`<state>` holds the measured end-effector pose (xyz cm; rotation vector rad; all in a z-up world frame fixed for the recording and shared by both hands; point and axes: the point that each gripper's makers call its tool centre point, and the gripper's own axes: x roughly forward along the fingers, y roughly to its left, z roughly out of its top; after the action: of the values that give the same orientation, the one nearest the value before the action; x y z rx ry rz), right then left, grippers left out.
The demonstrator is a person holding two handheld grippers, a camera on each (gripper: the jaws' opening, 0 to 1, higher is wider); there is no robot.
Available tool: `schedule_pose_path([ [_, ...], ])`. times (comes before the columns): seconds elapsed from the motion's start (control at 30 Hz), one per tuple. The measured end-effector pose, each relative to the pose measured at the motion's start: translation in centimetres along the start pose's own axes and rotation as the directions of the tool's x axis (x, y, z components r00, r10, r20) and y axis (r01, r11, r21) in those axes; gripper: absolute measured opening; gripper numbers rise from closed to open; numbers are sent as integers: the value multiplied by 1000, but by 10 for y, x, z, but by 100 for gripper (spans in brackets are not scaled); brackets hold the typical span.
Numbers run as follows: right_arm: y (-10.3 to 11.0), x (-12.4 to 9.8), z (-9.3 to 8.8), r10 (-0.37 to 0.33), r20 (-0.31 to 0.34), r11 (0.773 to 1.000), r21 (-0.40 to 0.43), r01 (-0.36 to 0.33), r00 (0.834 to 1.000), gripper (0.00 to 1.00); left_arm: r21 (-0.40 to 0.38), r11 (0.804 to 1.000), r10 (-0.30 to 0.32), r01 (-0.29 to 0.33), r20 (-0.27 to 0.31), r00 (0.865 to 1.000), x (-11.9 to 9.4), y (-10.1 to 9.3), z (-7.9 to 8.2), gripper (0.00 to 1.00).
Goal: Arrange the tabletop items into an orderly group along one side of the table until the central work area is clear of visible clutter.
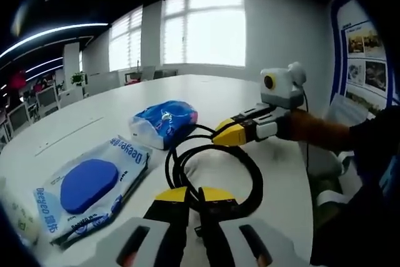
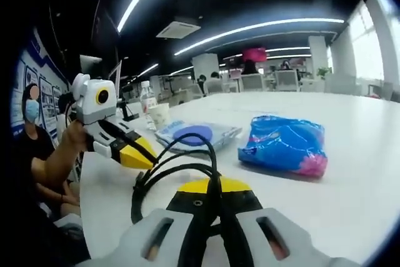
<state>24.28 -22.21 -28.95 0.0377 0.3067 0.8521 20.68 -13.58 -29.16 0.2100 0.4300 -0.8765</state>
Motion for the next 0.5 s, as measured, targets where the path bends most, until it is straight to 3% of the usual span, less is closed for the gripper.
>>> schedule_pose_path([
  [0.5,18,-13,31,32,67,999,21,-33,997,0,27,1000,10,-11,45,999,-16,3,22,3],
])
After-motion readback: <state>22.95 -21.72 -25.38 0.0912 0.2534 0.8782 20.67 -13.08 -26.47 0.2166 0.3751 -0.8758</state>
